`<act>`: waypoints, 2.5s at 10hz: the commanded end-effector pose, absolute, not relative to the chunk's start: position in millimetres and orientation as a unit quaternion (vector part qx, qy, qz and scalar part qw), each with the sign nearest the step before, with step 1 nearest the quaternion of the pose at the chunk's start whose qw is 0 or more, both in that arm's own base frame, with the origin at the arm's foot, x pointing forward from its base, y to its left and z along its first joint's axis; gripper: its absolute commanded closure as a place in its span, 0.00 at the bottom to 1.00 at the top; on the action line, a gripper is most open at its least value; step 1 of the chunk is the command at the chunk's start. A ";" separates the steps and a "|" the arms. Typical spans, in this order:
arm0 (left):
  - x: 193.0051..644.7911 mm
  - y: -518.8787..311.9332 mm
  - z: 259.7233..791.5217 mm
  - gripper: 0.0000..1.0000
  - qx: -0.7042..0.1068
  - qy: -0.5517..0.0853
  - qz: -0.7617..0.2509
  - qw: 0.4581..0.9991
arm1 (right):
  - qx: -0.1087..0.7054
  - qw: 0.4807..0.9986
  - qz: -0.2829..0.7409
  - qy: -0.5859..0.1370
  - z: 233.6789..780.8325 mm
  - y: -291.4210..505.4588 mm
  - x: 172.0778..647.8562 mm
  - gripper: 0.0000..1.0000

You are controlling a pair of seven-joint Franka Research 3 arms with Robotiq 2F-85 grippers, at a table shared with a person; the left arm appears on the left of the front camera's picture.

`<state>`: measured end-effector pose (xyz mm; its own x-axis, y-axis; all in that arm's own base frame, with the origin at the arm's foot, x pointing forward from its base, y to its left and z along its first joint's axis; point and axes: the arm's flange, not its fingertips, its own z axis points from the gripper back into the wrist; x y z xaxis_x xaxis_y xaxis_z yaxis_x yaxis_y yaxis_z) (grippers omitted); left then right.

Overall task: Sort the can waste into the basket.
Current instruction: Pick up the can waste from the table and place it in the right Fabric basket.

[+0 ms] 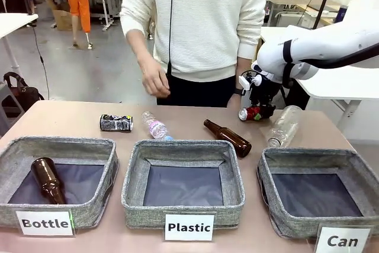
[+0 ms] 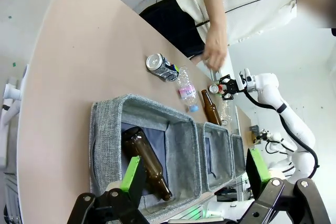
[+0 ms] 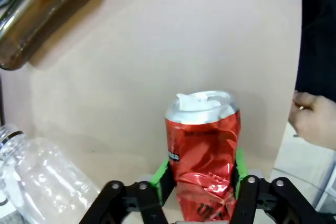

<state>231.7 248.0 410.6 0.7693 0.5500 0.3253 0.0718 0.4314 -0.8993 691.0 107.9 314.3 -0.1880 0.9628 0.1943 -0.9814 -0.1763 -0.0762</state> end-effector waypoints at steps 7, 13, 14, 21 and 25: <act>232.5 247.6 412.3 0.00 -0.515 -0.314 0.143 0.785 | 0.025 0.612 0.769 -0.185 425.1 86.5 599.3 1.00; 232.5 247.6 412.3 0.00 -0.515 -0.314 0.143 0.785 | 0.109 0.665 0.717 -0.178 460.2 -1.6 423.7 1.00; 232.5 247.6 412.3 0.00 -0.515 -0.314 0.143 0.785 | 0.123 0.675 0.710 -0.159 443.6 -8.9 410.4 1.00; 232.5 247.6 412.3 0.00 -0.515 -0.314 0.143 0.785 | 0.186 0.645 0.731 -0.121 407.3 -19.8 371.0 1.00; 232.5 247.6 412.3 0.00 -0.515 -0.314 0.143 0.785 | 0.193 0.638 0.737 -0.110 406.2 -18.6 375.0 0.00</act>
<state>231.7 248.3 411.5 0.7689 0.5494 0.3270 0.0731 0.4325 -0.8987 371.0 -13.1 402.0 -0.0903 0.9031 0.4198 -0.9883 -0.1333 0.0742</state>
